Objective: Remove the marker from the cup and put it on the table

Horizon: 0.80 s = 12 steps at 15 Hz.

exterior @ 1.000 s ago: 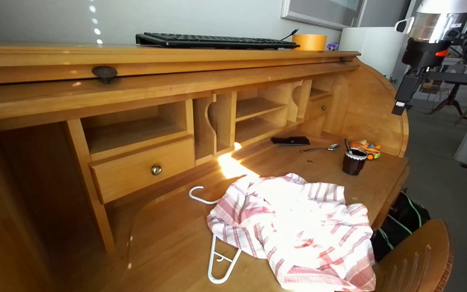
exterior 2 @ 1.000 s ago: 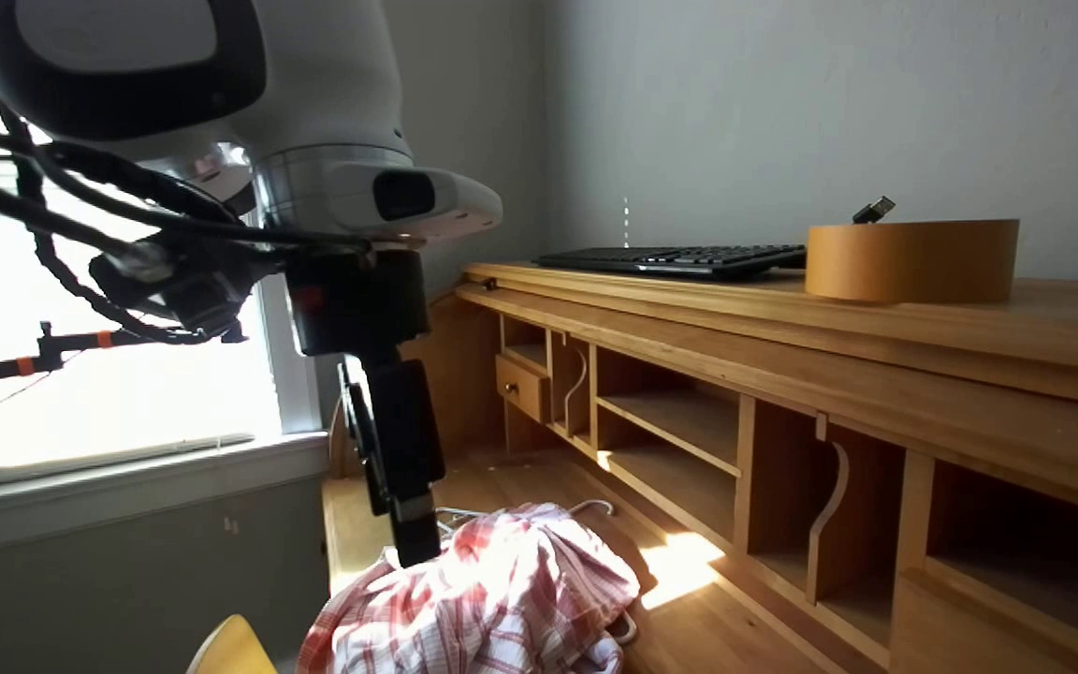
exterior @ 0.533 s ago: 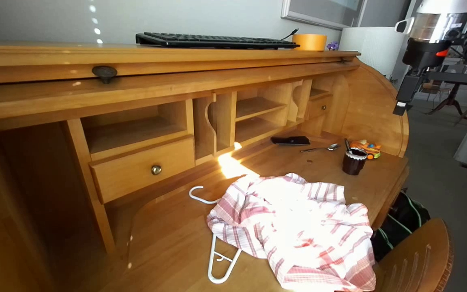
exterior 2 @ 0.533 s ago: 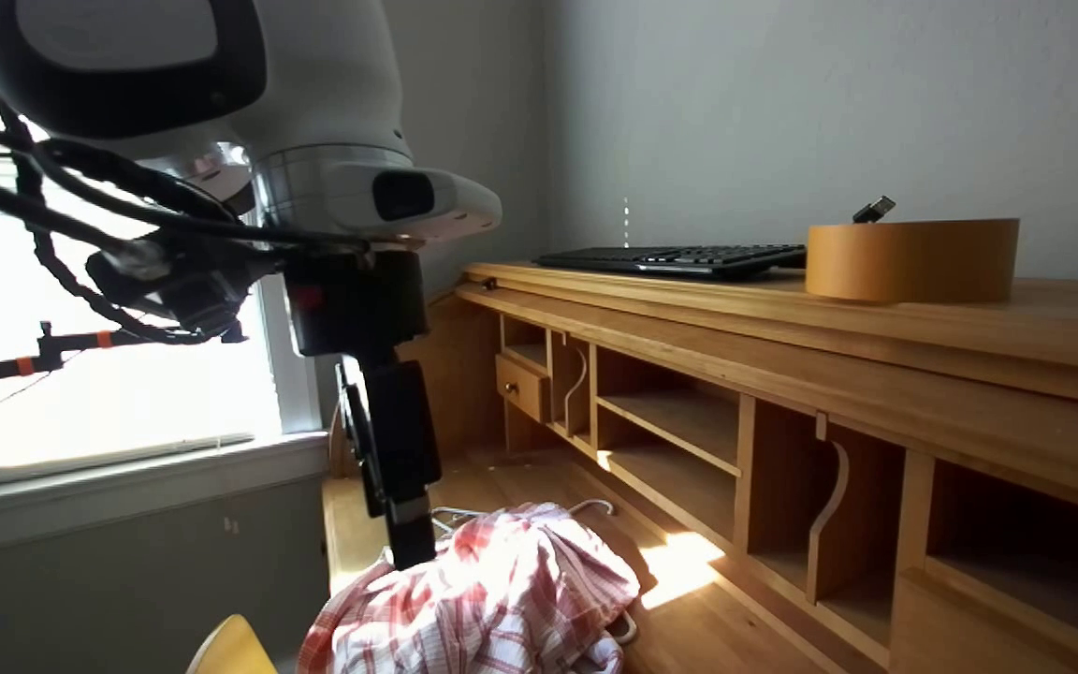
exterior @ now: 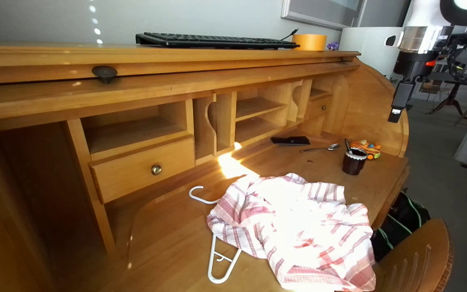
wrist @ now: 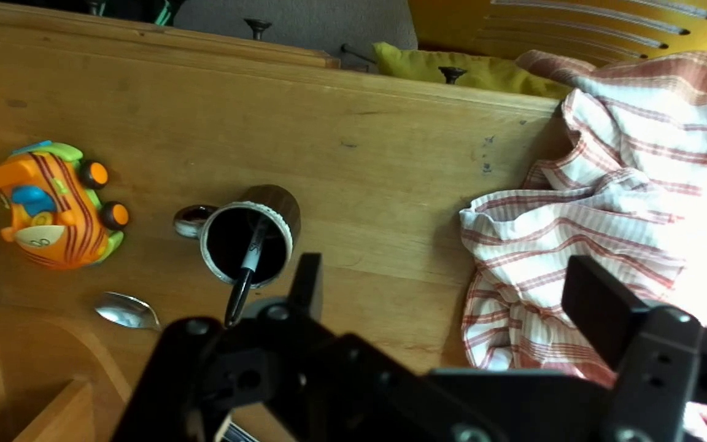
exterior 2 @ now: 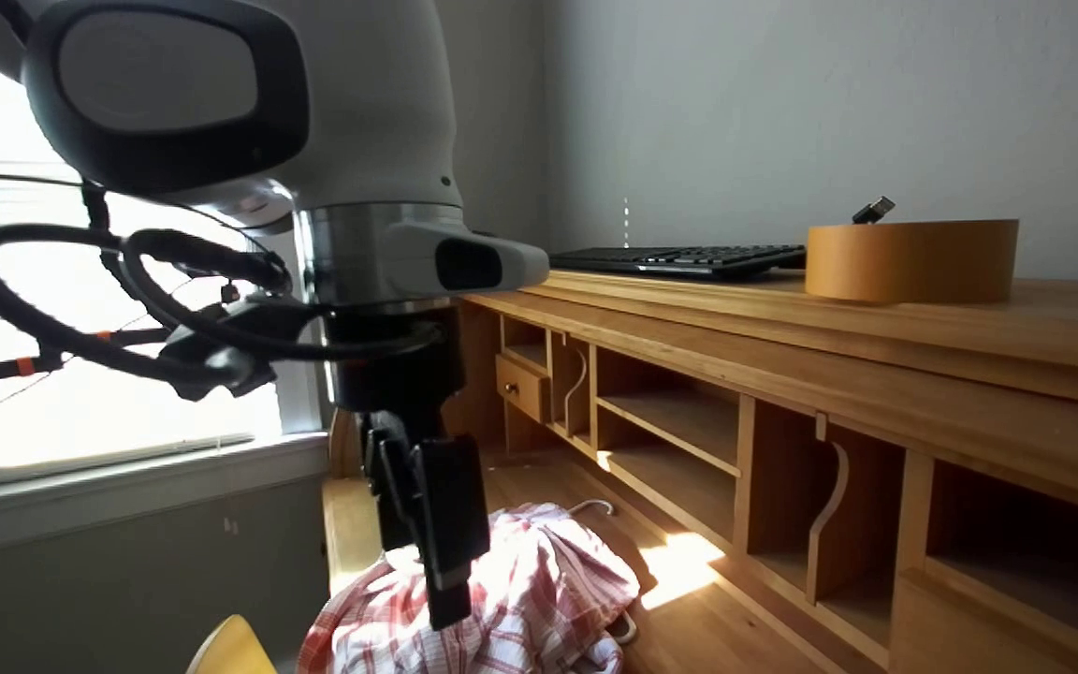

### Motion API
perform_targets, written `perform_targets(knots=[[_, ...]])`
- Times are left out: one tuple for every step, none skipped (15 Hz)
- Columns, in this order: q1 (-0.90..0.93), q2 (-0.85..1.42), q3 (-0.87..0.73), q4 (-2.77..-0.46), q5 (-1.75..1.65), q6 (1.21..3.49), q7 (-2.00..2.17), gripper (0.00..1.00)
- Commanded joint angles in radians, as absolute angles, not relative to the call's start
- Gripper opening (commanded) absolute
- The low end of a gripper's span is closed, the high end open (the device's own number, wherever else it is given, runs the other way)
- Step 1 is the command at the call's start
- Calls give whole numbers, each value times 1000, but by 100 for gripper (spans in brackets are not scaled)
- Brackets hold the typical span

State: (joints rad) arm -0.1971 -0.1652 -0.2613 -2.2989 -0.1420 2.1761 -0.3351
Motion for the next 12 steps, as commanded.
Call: perform_targets(knots=[[-198, -80, -287, -2257, -74, 2217, -486, 100], [-201, -63, -288, -2253, -71, 2232, -514, 100], [-205, -49, -287, -2252, -75, 2257, -529, 100], [-209, -31, -285, -2250, -74, 2284, -535, 100], [-213, -9, -284, -2247, -80, 2328, -522, 100], [-218, 14, -282, -2242, -83, 2361, -508, 100], [-224, 39, -281, -2240, -86, 2412, -493, 100], [-229, 62, -280, -2233, -79, 2438, -488, 100], [-235, 94, -278, -2220, -71, 2468, -475, 100], [-243, 120, -277, -2211, -73, 2498, -460, 100], [-251, 153, -275, -2196, -67, 2521, -444, 100], [-259, 178, -272, -2184, -62, 2537, -434, 100]])
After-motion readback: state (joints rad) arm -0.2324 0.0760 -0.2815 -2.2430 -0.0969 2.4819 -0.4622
